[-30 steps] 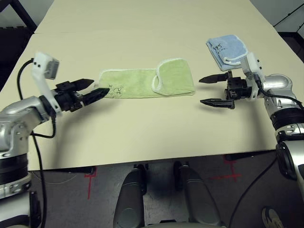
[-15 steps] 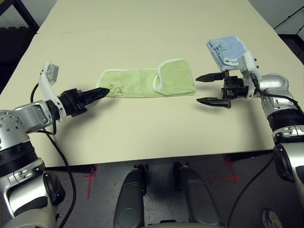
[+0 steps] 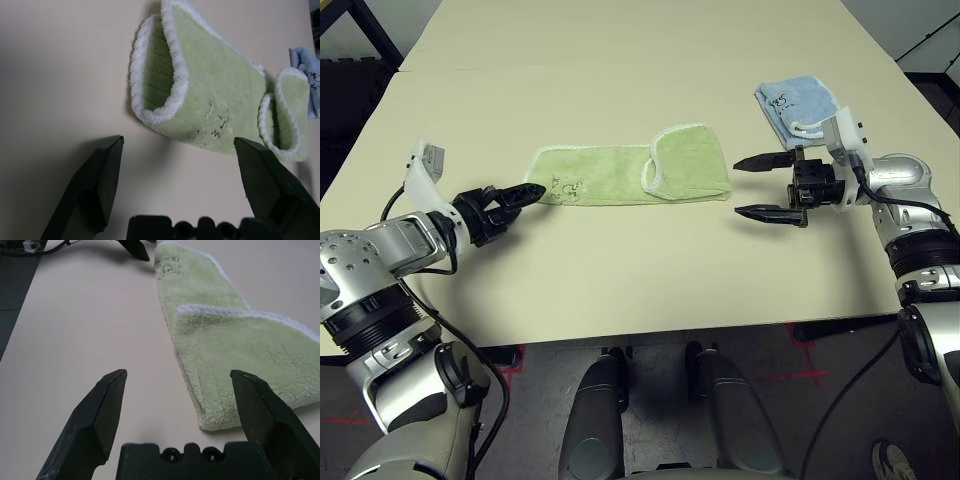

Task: Fold the towel and set it aside.

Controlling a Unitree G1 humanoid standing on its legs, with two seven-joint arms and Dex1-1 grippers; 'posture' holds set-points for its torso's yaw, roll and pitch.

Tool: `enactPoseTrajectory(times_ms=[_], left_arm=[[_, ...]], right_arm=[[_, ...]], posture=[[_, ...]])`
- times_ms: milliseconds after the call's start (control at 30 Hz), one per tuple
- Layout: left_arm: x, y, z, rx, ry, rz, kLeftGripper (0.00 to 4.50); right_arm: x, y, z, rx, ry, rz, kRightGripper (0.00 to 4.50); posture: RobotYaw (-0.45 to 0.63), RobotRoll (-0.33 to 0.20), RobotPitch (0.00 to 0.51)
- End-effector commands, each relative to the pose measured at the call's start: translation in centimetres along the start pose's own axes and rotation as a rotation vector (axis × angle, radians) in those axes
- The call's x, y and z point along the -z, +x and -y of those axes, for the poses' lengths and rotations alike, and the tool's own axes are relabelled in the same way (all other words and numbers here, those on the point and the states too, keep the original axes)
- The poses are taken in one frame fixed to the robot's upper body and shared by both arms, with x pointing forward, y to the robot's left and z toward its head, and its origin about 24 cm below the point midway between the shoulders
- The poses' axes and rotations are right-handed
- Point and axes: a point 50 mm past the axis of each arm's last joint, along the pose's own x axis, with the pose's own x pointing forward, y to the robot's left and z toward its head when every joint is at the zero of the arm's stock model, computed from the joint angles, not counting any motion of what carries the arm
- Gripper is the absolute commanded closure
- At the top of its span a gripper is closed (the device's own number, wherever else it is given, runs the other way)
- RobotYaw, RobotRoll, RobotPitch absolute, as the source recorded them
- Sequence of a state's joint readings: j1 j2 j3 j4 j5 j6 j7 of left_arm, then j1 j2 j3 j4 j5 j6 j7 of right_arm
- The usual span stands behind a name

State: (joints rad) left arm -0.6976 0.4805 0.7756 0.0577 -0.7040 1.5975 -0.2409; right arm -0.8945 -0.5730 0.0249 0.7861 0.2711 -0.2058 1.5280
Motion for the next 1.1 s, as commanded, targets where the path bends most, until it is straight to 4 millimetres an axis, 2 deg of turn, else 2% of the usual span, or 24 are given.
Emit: enactPoseTrajectory(times_ms=[33, 267, 767, 867, 967, 1100], left_arm=[[0.4, 0.6, -0.1, 0.005, -0.045, -0.022, 0.00], [0.4, 1.4, 0.2, 0.029, -0.066, 0.003, 0.00], [-0.1, 1.9, -0.9, -0.042, -0.055, 0.081, 0.00], [-0.1, 1.9, -0.9, -0.038, -0.065, 0.081, 0.61], [0.0, 1.9, -0.9, -0.038, -0.070, 0.084, 1.67], [-0.2, 2.0, -1.1, -0.050, -0.086, 0.107, 3.30]], right_arm=[[0.1, -0.5, -0.2, 0.013, -0.007, -0.012, 0.03], [0.3, -0.4, -0.3, 0.020, -0.007, -0.016, 0.03], [0.4, -0.4, -0.6, 0.017, -0.007, -0.022, 0.03], [0.4, -0.4, -0.5, 0.020, -0.008, -0.026, 0.00], [0.5, -0.5, -0.5, 0.020, -0.009, -0.028, 0.00], [0.5, -0.5, -0.5, 0.021, -0.008, -0.031, 0.00]], posture=[[-0.02, 0.000, 0.215], [-0.03, 0.000, 0.210], [-0.03, 0.000, 0.217], [-0.03, 0.000, 0.217], [-0.03, 0.000, 0.218], [-0.03, 0.000, 0.217]])
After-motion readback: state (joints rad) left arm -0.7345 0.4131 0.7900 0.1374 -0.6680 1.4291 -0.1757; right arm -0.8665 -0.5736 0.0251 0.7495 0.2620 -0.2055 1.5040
